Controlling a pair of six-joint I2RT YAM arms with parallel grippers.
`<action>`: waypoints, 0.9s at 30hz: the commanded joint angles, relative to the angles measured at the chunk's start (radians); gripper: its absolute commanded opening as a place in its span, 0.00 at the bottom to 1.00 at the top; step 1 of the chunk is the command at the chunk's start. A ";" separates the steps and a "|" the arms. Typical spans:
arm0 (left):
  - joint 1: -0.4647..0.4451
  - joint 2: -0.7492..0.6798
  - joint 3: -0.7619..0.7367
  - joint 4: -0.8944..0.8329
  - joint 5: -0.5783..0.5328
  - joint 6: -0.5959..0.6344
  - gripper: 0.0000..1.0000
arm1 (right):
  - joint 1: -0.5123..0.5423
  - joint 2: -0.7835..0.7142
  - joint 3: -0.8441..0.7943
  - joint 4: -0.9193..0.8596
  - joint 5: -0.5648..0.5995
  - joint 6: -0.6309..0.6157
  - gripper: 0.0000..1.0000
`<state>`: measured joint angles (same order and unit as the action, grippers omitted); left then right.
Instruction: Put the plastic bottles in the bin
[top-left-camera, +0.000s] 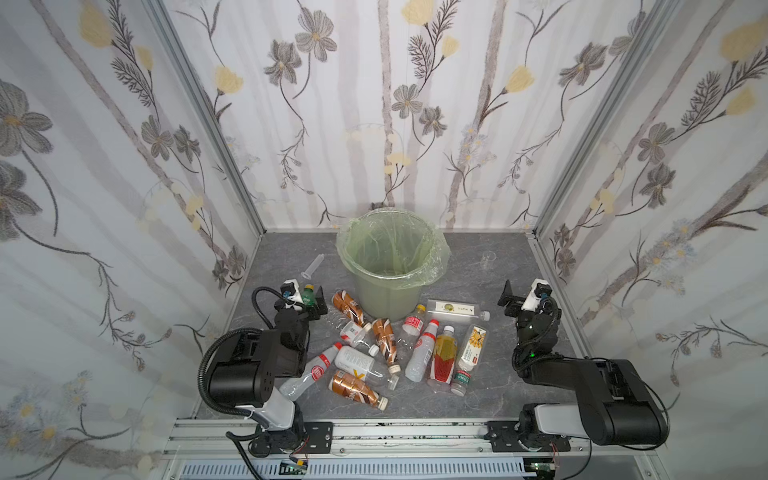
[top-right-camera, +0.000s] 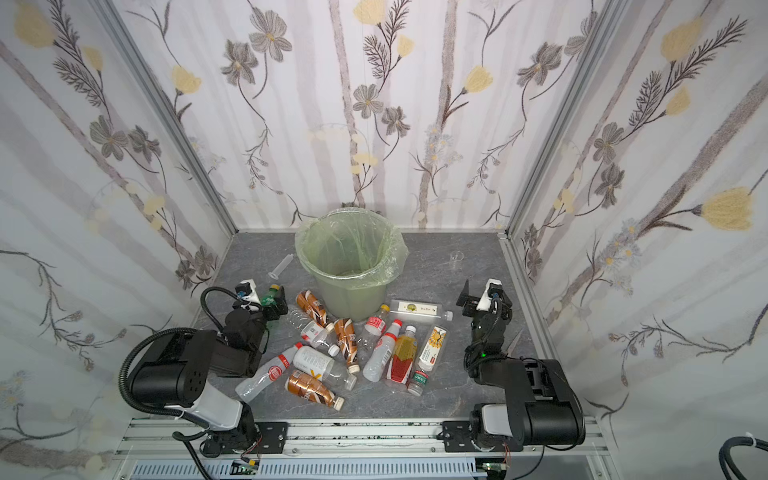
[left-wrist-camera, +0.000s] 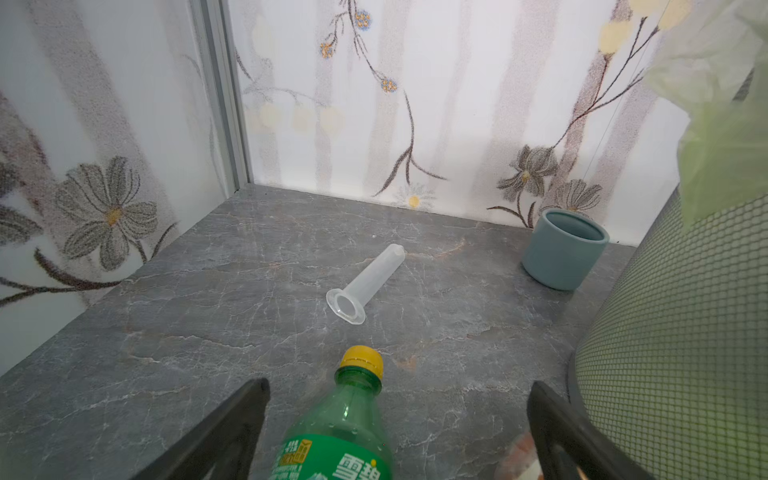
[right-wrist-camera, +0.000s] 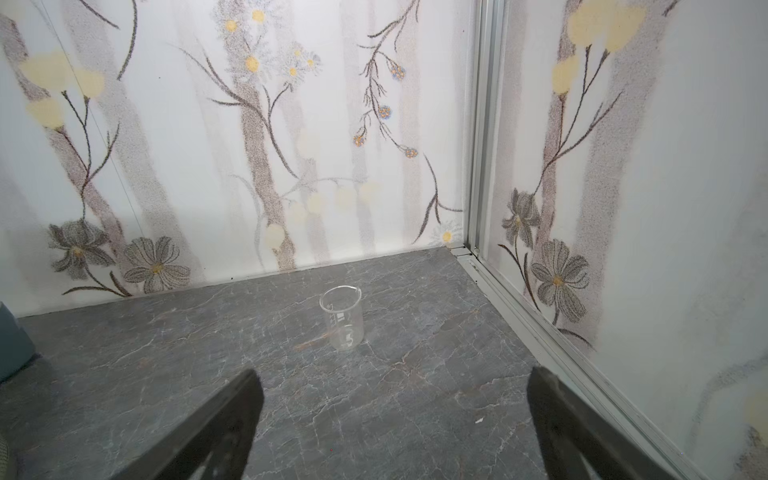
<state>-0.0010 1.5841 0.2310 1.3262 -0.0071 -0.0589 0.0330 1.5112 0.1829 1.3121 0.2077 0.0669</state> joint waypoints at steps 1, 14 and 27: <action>0.001 0.002 0.005 0.024 -0.008 -0.005 1.00 | 0.001 0.000 0.003 0.035 -0.002 -0.010 1.00; 0.001 0.002 0.005 0.024 -0.007 -0.005 1.00 | 0.001 0.000 0.004 0.033 -0.002 -0.009 1.00; 0.004 -0.014 -0.005 0.024 -0.056 -0.029 1.00 | 0.016 -0.055 0.023 -0.049 0.049 -0.009 1.00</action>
<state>-0.0010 1.5803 0.2306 1.3254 -0.0269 -0.0662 0.0444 1.4857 0.1860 1.2892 0.2218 0.0669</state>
